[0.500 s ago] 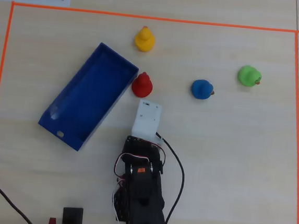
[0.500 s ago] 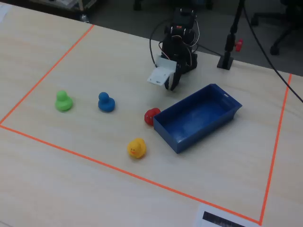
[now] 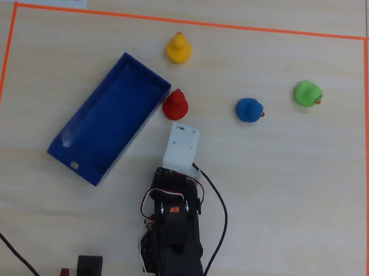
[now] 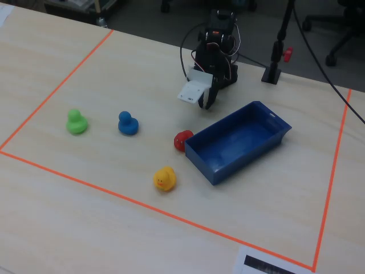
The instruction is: Grasp yellow duck and put it into box.
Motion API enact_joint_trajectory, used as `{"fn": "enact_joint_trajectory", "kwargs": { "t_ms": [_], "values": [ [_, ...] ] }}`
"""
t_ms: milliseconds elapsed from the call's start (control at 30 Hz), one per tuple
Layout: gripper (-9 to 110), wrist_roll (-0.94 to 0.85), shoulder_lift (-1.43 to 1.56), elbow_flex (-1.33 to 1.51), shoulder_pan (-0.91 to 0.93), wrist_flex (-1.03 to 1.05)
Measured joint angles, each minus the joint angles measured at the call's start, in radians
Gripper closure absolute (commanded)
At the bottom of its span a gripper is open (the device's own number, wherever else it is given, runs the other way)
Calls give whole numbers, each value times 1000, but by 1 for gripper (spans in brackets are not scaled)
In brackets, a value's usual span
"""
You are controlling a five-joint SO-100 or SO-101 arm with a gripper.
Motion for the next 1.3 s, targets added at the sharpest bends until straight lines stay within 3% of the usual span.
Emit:
{"fn": "enact_joint_trajectory", "kwargs": {
  "t_ms": [1300],
  "values": [
    [97,0,0,0,40,0]
  ]
}}
